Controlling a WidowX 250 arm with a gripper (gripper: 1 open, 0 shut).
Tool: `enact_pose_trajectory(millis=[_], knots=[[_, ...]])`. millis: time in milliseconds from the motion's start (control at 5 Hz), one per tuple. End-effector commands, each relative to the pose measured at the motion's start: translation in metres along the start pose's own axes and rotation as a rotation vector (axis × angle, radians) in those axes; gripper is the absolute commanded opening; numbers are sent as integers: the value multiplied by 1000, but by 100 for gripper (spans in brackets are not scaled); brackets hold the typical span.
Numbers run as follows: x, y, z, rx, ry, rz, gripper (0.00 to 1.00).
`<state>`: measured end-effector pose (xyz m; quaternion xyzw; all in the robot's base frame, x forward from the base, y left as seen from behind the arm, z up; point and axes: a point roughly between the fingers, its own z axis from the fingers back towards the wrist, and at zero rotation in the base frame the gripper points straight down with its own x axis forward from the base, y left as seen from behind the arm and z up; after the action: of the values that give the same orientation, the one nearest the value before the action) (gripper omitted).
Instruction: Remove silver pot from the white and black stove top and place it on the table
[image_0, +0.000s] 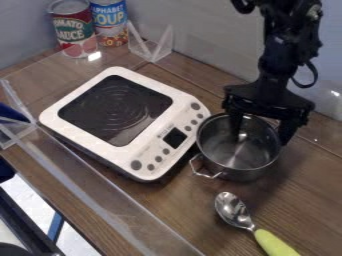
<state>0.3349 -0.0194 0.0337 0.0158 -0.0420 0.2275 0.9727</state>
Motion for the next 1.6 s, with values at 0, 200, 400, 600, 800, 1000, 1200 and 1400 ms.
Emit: enact_pose_trajectory(millis=[0,200,400,600,800,1000,1200,1400], knots=[[7,5,23,-24,-46,63,100],[5,5,27,-21,-42,106,100],[9,6,29,-26,-37,71,100],[12,8,30,-32,-33,35,100],[15,9,32,-38,-30,-2,100],[17,14,29,-44,-30,-54,100],[19,20,26,-47,-27,-107,100],[16,31,24,-45,-24,-108,100]])
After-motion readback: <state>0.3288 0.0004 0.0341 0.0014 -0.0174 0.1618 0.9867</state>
